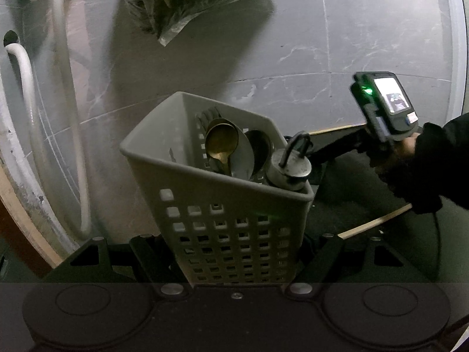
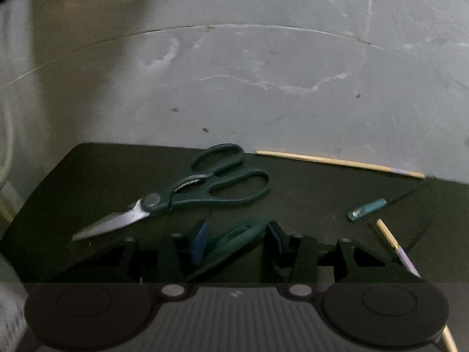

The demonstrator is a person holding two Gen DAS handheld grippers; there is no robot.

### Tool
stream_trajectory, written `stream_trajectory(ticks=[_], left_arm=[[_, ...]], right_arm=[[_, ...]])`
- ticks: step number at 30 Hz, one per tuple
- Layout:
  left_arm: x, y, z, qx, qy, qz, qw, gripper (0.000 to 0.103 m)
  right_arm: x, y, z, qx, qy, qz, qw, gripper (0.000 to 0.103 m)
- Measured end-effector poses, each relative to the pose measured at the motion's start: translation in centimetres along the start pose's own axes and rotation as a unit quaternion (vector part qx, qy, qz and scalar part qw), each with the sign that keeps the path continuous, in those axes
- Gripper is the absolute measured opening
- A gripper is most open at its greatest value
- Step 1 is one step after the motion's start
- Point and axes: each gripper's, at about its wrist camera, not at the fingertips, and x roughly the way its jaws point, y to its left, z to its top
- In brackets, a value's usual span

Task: Organize utensils
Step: 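Close the right tool on the green-handled knife on the table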

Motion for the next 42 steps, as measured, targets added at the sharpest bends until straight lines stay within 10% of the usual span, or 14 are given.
stream_trajectory(ticks=[4,8,21,25,42], left_arm=[[0.0,0.1,0.0,0.003,-0.001,-0.002,1.0000,0.079],[0.1,0.2,0.1,0.004,-0.001,-0.005,1.0000,0.079],[0.5,1.0,-0.2,-0.009,-0.011,-0.028,0.9995,0.078],[0.7,1.4,-0.2,-0.013,-0.015,-0.039,0.9991,0.078],[1.0,2.4,-0.8,-0.018,-0.027,-0.061,0.9976,0.078]], right_arm=[[-0.5,-0.9,-0.3,-0.060,-0.001,0.055,0.997,0.032],[-0.4,-0.8,0.2,-0.084,0.007,0.061,0.995,0.040],[-2.5,0.3,0.1,0.101,0.089,-0.001,0.991,0.047],[-2.2,1.7,0.4,0.079,0.093,-0.033,0.992,0.025],[-1.3,2.7,2.1,0.104,0.089,-0.019,0.990,0.012]])
